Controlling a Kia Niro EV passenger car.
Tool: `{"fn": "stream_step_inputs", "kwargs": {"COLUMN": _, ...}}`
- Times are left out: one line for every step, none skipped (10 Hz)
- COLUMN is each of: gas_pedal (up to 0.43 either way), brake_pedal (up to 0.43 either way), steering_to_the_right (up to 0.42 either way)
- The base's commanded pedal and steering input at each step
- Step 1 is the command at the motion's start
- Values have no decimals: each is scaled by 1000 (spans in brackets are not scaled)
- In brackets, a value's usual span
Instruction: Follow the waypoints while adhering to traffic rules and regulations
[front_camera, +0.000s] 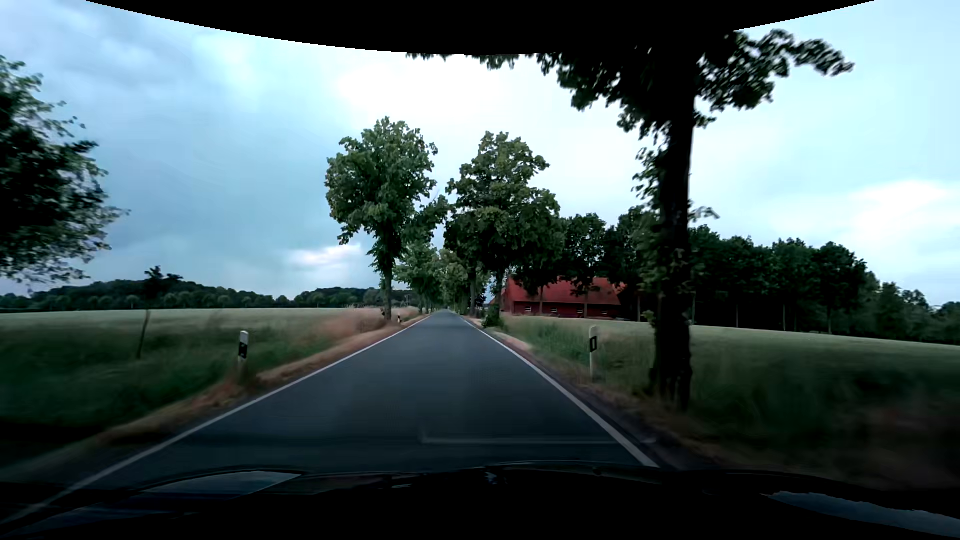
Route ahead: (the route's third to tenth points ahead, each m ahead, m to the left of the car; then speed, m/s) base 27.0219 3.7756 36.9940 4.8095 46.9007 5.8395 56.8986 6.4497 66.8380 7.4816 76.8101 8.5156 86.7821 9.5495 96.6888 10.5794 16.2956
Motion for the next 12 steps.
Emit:
{"fn": "stream_step_inputs", "kwargs": {"gas_pedal": 268, "brake_pedal": 0, "steering_to_the_right": -34}}
{"fn": "stream_step_inputs", "kwargs": {"gas_pedal": 268, "brake_pedal": 0, "steering_to_the_right": -34}}
{"fn": "stream_step_inputs", "kwargs": {"gas_pedal": 268, "brake_pedal": 0, "steering_to_the_right": -34}}
{"fn": "stream_step_inputs", "kwargs": {"gas_pedal": 268, "brake_pedal": 0, "steering_to_the_right": -33}}
{"fn": "stream_step_inputs", "kwargs": {"gas_pedal": 268, "brake_pedal": 0, "steering_to_the_right": -29}}
{"fn": "stream_step_inputs", "kwargs": {"gas_pedal": 268, "brake_pedal": 0, "steering_to_the_right": -25}}
{"fn": "stream_step_inputs", "kwargs": {"gas_pedal": 268, "brake_pedal": 0, "steering_to_the_right": -20}}
{"fn": "stream_step_inputs", "kwargs": {"gas_pedal": 268, "brake_pedal": 0, "steering_to_the_right": -19}}
{"fn": "stream_step_inputs", "kwargs": {"gas_pedal": 268, "brake_pedal": 0, "steering_to_the_right": -15}}
{"fn": "stream_step_inputs", "kwargs": {"gas_pedal": 268, "brake_pedal": 0, "steering_to_the_right": -8}}
{"fn": "stream_step_inputs", "kwargs": {"gas_pedal": 268, "brake_pedal": 0, "steering_to_the_right": -5}}
{"fn": "stream_step_inputs", "kwargs": {"gas_pedal": 268, "brake_pedal": 0, "steering_to_the_right": -6}}
